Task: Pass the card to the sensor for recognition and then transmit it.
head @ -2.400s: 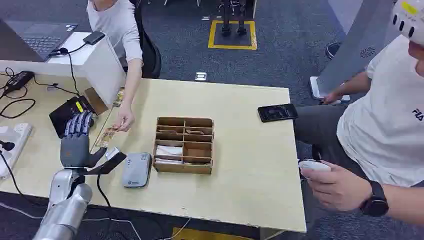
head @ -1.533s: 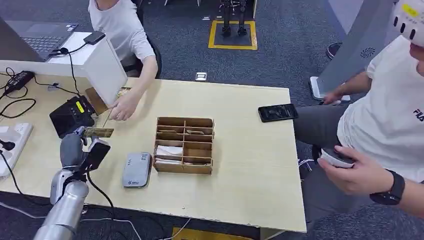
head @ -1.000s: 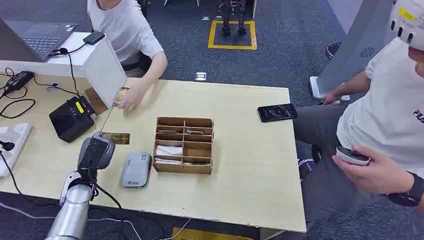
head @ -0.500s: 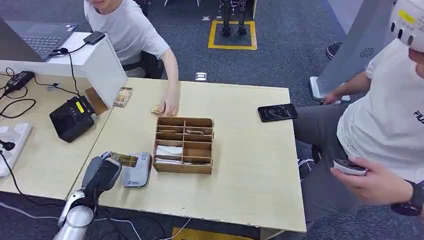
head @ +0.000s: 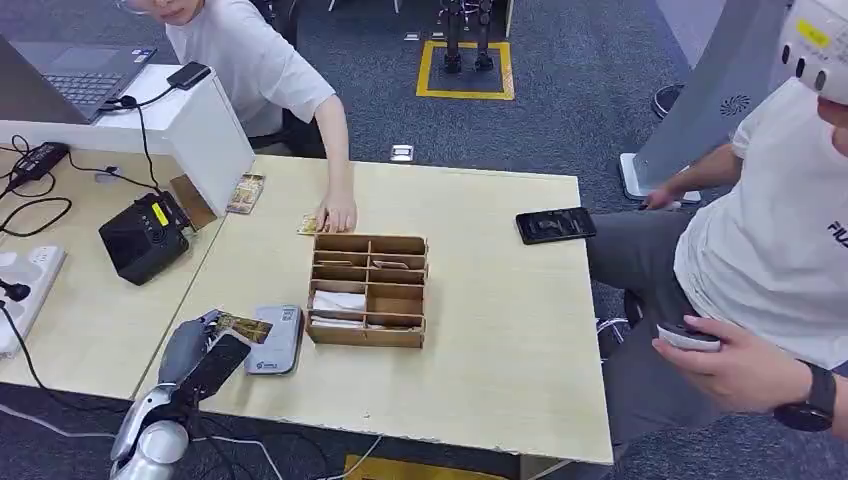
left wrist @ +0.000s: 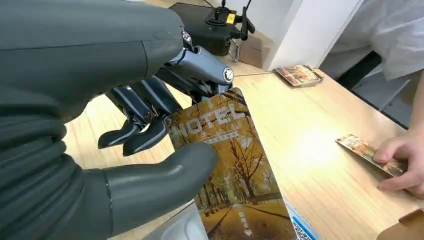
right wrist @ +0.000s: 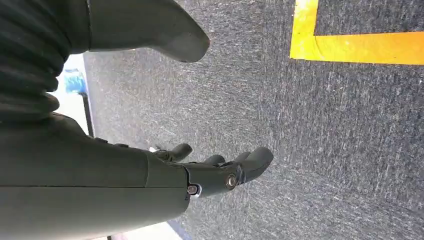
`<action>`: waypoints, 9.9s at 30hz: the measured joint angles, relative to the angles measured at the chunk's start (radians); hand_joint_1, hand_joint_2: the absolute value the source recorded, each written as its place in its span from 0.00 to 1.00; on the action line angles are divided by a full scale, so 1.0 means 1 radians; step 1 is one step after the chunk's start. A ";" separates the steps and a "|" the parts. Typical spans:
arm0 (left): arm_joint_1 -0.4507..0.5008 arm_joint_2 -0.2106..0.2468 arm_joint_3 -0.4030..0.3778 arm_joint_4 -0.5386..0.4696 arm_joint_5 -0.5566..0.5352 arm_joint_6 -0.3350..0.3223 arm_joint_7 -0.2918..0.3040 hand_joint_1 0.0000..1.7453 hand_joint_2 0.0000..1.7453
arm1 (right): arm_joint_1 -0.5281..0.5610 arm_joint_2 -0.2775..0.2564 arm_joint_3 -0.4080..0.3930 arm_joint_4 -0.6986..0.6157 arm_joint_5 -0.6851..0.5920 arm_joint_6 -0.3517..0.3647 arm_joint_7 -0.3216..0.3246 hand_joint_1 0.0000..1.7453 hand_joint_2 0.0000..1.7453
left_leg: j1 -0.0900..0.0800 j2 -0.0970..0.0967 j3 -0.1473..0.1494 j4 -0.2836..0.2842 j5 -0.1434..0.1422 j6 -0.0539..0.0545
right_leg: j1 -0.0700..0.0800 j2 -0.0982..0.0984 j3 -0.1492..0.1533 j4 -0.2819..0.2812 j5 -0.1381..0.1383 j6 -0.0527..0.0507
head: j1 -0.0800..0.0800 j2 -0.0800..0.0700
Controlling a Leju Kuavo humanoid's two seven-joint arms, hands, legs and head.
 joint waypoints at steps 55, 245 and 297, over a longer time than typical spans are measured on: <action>-0.070 -0.100 -0.045 0.212 0.134 -0.081 -0.098 1.00 1.00 | -0.001 0.007 -0.038 0.000 0.087 0.013 -0.019 0.00 1.00 | 0.000 -0.003 0.008 0.000 0.001 0.001 | 0.000 -0.004 0.010 0.000 0.000 0.000 | 0.000 0.000; -0.115 0.014 -0.462 -0.006 -0.448 0.208 0.066 0.00 1.00 | -0.026 0.040 -0.407 -0.006 0.449 0.045 -0.064 0.00 1.00 | 0.000 0.000 0.003 0.000 0.000 0.001 | 0.000 -0.001 0.003 0.000 0.000 0.001 | 0.000 0.000; -0.148 -0.011 -0.461 0.077 -0.416 0.208 0.068 1.00 1.00 | -0.027 0.041 -0.433 -0.006 0.499 0.045 -0.069 0.00 1.00 | 0.000 0.000 0.003 0.000 0.000 0.001 | 0.000 -0.001 0.004 0.000 0.000 0.001 | 0.000 0.000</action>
